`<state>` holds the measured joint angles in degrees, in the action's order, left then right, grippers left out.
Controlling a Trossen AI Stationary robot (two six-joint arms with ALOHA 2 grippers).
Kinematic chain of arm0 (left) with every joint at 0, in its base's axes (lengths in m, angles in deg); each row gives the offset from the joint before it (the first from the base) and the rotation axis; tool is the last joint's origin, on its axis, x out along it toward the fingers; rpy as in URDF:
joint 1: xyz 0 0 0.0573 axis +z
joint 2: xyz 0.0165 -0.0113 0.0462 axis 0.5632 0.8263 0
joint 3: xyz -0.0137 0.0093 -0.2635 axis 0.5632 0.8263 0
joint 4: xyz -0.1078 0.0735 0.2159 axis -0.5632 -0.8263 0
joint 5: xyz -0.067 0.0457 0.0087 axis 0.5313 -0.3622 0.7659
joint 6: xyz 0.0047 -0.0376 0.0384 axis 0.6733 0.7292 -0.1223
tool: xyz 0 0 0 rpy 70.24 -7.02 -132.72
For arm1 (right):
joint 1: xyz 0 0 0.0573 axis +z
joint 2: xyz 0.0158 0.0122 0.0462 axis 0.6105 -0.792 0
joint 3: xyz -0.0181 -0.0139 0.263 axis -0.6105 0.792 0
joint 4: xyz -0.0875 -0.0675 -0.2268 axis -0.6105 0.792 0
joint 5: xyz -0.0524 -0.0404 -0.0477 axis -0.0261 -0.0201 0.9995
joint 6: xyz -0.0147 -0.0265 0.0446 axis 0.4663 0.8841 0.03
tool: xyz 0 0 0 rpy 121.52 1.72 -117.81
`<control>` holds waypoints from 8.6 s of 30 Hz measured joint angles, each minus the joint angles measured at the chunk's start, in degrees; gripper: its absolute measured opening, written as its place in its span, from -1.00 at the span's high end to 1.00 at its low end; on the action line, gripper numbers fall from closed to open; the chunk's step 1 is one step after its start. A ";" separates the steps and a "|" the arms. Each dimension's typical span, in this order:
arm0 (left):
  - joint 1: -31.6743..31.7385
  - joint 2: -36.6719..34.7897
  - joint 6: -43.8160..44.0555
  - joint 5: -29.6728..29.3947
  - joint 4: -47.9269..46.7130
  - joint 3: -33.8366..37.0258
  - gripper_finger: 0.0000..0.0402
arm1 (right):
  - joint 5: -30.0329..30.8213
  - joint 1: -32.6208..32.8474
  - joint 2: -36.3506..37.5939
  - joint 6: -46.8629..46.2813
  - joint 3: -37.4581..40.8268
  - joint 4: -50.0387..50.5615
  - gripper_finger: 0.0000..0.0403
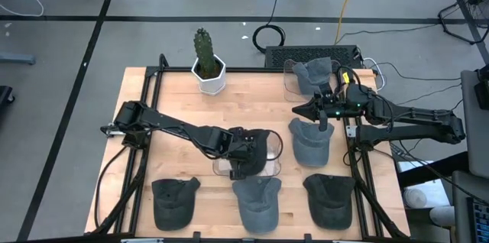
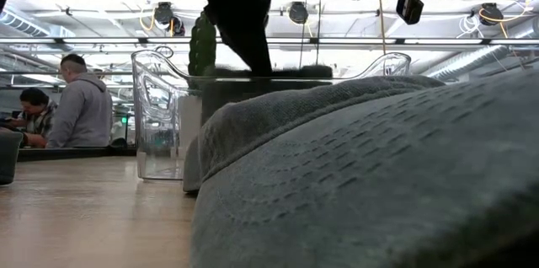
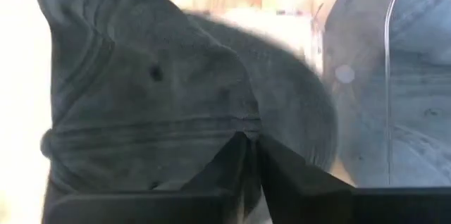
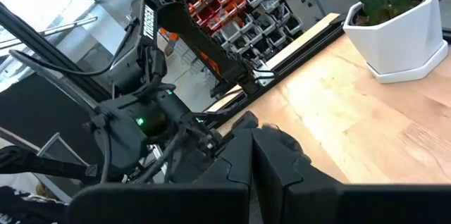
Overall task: Pick & Place hat
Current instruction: Put the top black cap into the bottom transparent bin, then put the right gray cap into the top transparent bin
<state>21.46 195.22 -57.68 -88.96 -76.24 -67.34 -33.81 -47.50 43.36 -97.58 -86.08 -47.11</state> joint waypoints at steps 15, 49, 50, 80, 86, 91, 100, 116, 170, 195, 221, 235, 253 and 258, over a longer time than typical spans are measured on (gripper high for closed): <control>0.07 -1.15 4.55 3.02 0.59 0.00 0.34 | 0.13 0.00 -0.03 1.67 0.00 1.46 1.00; 2.27 -1.70 22.72 17.59 20.51 -0.04 0.74 | 0.09 0.00 -0.10 17.17 0.04 8.47 1.00; 2.29 -1.70 23.07 17.64 21.01 -0.04 0.77 | 0.08 0.00 -0.10 17.18 0.04 8.45 1.00; 4.56 -11.67 15.65 13.07 12.33 -0.02 0.90 | -1.50 -0.09 0.08 9.63 0.04 11.50 1.00; 4.46 -14.91 9.90 -3.06 8.18 -0.08 0.96 | -3.01 -0.02 0.02 7.09 0.04 12.13 1.00; 8.03 -11.11 8.98 -1.83 6.49 -0.07 0.92 | -2.80 0.00 -1.14 2.43 0.04 8.06 1.00; 9.68 -0.80 3.28 9.37 10.31 0.00 0.86 | -0.95 0.00 -2.31 -1.70 0.04 6.86 1.00; 7.80 1.54 -2.01 11.20 13.71 0.00 0.86 | 3.45 0.00 -2.33 -2.81 0.04 8.86 1.00; 7.36 0.96 20.54 8.03 13.76 -0.02 0.95 | 6.56 1.14 -2.33 -2.39 0.04 15.77 1.00; 11.68 -0.79 25.40 5.36 0.86 -0.02 0.15 | 6.27 1.14 -2.33 -4.51 0.04 15.76 1.00; 10.36 -1.29 26.28 11.92 -13.25 -0.02 0.44 | 6.43 1.14 -2.33 -3.14 0.04 15.77 1.00; 11.43 -14.59 22.39 8.41 -4.82 0.00 0.44 | 8.22 5.87 -1.28 5.82 -7.61 19.45 1.00; 11.19 -31.49 8.61 12.71 28.00 -0.04 0.44 | 5.86 5.93 -14.32 19.12 -25.75 60.77 1.00; 11.37 -35.41 5.74 12.24 28.54 -0.03 0.44 | 4.63 7.78 -20.38 16.20 -25.75 59.49 1.00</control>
<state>32.83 159.81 -51.94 -76.72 -47.70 -67.37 -29.18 -39.72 22.98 -81.38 -111.83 12.38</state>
